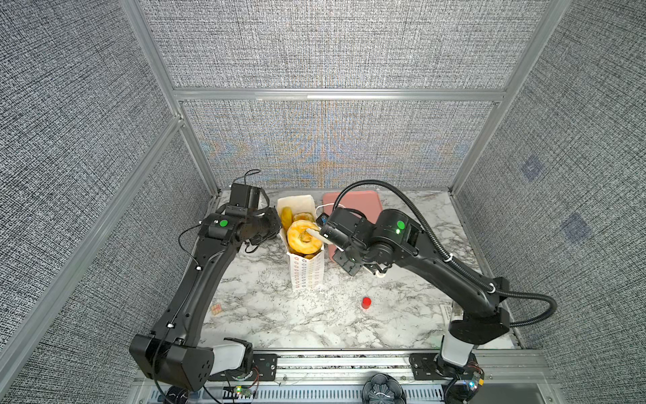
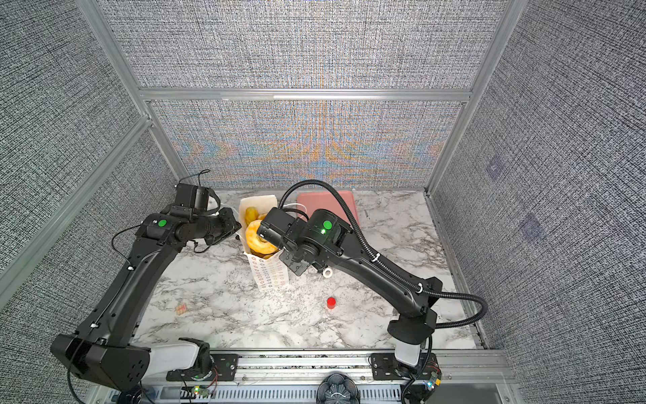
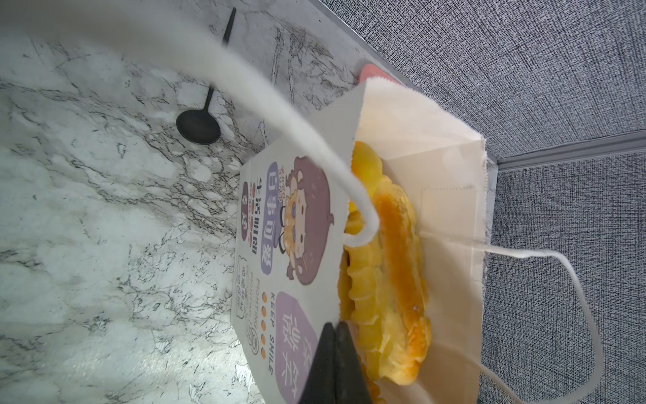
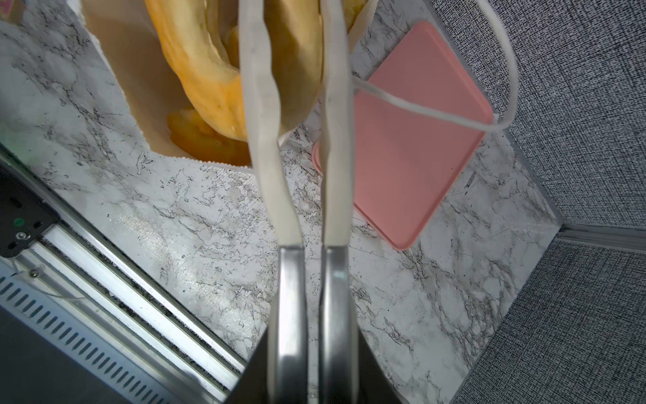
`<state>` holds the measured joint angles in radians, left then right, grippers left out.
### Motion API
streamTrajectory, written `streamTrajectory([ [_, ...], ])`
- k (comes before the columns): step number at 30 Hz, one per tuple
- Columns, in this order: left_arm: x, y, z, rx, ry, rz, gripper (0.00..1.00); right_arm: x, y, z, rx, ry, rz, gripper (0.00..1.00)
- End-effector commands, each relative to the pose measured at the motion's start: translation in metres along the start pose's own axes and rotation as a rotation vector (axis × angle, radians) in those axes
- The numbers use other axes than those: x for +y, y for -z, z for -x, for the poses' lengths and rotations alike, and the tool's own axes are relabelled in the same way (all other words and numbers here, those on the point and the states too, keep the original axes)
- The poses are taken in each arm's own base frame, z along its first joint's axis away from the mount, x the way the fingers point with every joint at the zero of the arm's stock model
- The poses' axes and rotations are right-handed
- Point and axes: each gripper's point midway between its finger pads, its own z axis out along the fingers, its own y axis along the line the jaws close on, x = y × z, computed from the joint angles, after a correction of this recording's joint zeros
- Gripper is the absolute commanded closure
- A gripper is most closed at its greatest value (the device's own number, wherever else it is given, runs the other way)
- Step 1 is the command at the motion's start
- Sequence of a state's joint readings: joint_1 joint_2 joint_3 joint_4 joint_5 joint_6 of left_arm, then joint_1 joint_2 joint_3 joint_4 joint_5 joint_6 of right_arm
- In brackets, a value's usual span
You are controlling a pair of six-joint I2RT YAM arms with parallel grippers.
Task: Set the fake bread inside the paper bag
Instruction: 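Lower the doughnut into the bag and open the tongs, then raise the tongs out of the bag while the left gripper releases the bag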
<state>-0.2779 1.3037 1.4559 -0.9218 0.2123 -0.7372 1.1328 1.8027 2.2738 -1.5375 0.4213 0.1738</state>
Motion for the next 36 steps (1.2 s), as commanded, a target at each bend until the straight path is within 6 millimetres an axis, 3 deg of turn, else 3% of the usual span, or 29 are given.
streamTrajectory([
  [1, -0.004, 0.002, 0.002, -0.011, -0.003, -0.020, 1.00, -0.002, 0.006, 0.002, -0.019, 0.008, -0.015, 0.65],
  [9, -0.005, 0.002, 0.003, -0.012, -0.006, -0.022, 1.00, 0.007, 0.009, 0.007, -0.050, 0.011, 0.020, 0.47],
  [18, -0.003, 0.002, 0.003, -0.007, -0.012, -0.014, 0.99, 0.004, 0.018, 0.017, -0.107, -0.043, 0.035, 0.46],
  [22, -0.003, 0.003, 0.002, -0.007, -0.011, -0.011, 0.92, -0.002, 0.022, 0.021, -0.135, -0.094, 0.050, 0.46],
  [25, -0.003, 0.004, 0.002, -0.009, -0.012, -0.010, 0.84, -0.009, 0.025, 0.025, -0.157, -0.147, 0.068, 0.46],
  [36, -0.002, 0.011, 0.002, -0.020, -0.018, -0.004, 0.37, -0.040, 0.028, 0.024, -0.202, -0.323, 0.115, 0.46],
])
